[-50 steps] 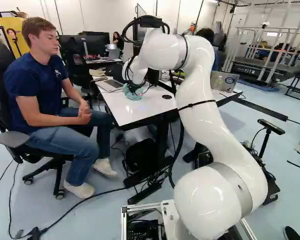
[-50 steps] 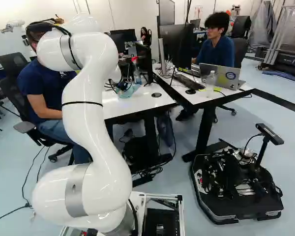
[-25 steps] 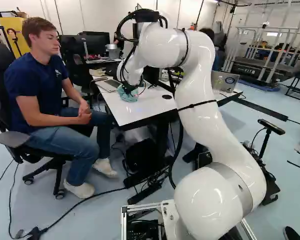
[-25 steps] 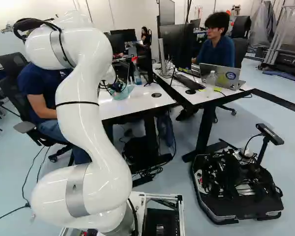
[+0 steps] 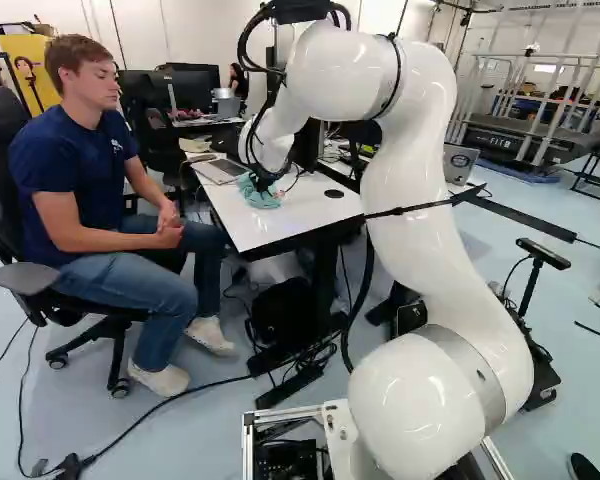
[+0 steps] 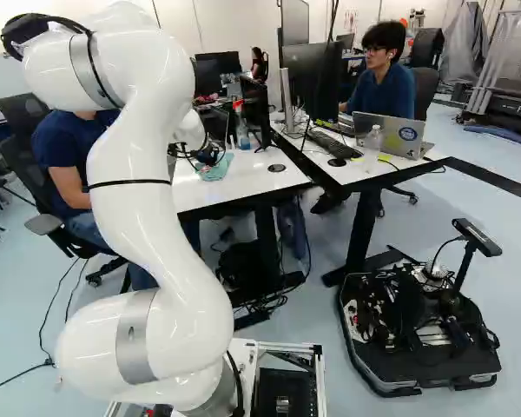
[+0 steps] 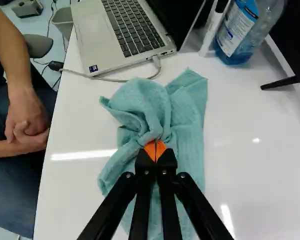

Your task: Clean the table with the green towel

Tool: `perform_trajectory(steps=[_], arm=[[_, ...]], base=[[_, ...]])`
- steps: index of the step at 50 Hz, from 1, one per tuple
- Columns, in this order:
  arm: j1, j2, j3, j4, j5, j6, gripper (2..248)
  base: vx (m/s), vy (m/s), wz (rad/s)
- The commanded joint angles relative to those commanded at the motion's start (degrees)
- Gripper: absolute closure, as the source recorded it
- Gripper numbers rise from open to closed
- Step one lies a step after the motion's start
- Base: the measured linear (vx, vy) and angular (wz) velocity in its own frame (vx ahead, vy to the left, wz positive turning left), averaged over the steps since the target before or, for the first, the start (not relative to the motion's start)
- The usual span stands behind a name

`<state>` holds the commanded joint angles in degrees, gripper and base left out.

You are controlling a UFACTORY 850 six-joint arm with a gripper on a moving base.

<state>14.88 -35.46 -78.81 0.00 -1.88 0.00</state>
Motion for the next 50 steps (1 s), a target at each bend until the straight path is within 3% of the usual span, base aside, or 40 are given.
perform_trajectory(steps=[27,50], arm=[[-4.1,0.2,0.3,0.0,0.0,0.0,227],[-6.9,-2.5,-3.5,0.0,0.0,0.0,227]], base=[[0.0,0.0,0.0],[0.0,0.0,0.0]])
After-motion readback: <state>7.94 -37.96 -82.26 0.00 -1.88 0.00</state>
